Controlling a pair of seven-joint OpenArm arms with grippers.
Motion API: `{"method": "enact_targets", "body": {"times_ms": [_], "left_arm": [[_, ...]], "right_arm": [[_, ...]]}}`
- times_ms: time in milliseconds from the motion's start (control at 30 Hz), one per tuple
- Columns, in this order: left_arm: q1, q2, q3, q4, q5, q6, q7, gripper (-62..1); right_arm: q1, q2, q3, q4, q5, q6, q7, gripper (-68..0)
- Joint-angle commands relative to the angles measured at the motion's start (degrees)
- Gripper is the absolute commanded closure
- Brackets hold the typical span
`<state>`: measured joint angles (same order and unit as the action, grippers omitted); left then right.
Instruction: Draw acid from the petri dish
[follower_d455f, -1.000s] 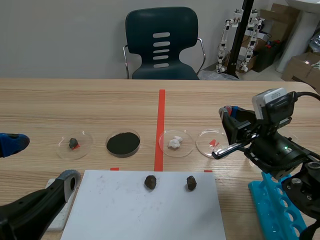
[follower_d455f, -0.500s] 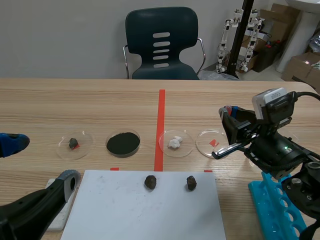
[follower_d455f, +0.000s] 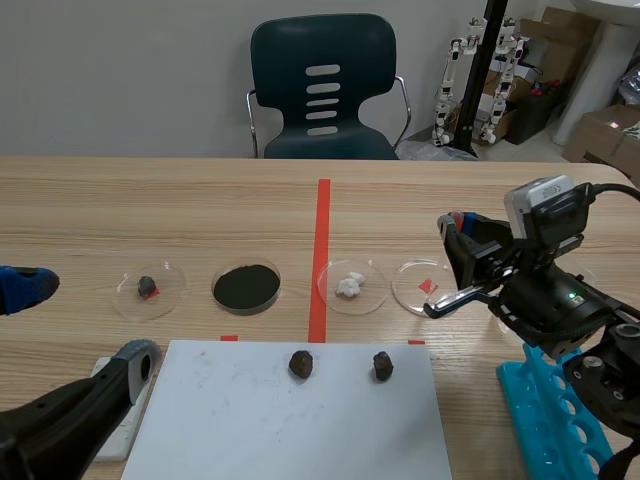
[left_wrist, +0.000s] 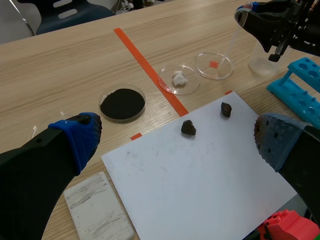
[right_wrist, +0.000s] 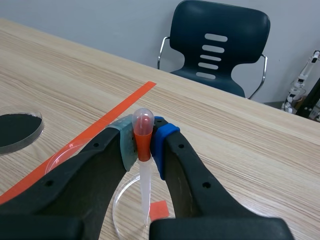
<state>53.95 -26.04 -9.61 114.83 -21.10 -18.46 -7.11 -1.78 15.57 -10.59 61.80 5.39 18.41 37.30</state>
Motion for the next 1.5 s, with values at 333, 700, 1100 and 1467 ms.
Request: {"method": "enact_targets", "body": {"times_ms": [333,700,1100,1467], "left_arm": [[0.2,0.3,0.3,0.3,-0.6,-0.1,-0.8,-62.3],[0.2,0.3,0.3,0.3,-0.6,-0.1,-0.8,-62.3],[0.2,0.3,0.3,0.3,-0.6,-0.1,-0.8,-62.3],[0.2,0.3,0.3,0.3,-0.6,-0.1,-0.8,-62.3]], "right_arm": [[0.8,0.1,0.4,0.4,0.9,0.0,1.2,-5.5],[0.8,0.1,0.4,0.4,0.9,0.0,1.2,-5.5],[0.8,0.1,0.4,0.4,0.9,0.0,1.2,-6.6],[0.8,0.1,0.4,0.4,0.9,0.0,1.1,-6.6]]}}
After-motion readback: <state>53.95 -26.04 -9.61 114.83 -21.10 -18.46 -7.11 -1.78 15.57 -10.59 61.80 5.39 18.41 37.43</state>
